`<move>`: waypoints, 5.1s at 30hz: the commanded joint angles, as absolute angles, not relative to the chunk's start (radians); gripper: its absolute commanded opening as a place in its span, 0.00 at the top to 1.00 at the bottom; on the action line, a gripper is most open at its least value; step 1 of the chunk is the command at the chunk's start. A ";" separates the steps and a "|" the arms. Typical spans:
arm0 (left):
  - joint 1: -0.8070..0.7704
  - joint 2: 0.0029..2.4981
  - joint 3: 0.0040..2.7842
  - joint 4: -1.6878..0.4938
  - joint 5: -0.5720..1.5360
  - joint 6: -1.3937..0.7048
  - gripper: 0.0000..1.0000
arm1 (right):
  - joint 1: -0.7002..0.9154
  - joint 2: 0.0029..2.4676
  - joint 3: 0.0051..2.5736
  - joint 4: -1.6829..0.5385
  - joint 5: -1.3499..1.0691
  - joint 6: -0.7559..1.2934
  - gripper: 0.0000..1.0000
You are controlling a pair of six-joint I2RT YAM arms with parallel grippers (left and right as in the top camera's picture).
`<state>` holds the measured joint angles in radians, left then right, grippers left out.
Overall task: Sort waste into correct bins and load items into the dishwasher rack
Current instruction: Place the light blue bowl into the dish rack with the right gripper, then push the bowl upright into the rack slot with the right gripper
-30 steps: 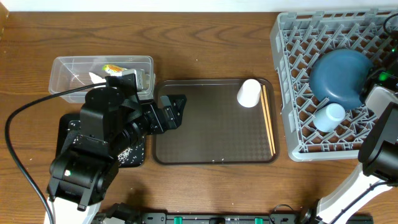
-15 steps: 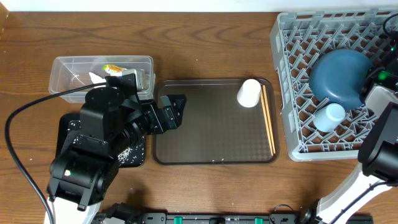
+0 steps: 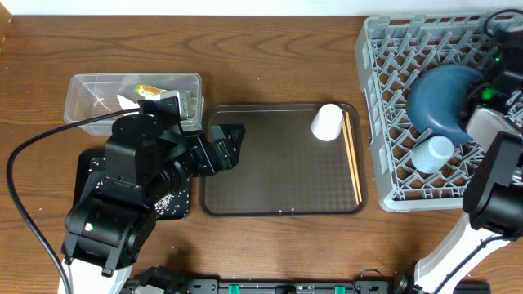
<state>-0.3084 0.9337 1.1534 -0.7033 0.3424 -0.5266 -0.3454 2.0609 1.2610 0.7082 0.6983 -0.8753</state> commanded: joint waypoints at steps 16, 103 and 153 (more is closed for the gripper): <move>-0.304 0.934 1.169 -0.702 0.355 -0.525 0.01 | -0.099 2.064 1.266 0.812 0.503 -1.040 0.99; -0.304 0.934 1.169 -0.702 0.355 -0.525 0.02 | -0.060 2.019 1.345 0.468 -0.081 -0.089 0.99; -0.304 0.934 1.169 -0.702 0.355 -0.525 0.02 | -0.050 1.428 1.394 -0.632 -0.451 0.119 0.28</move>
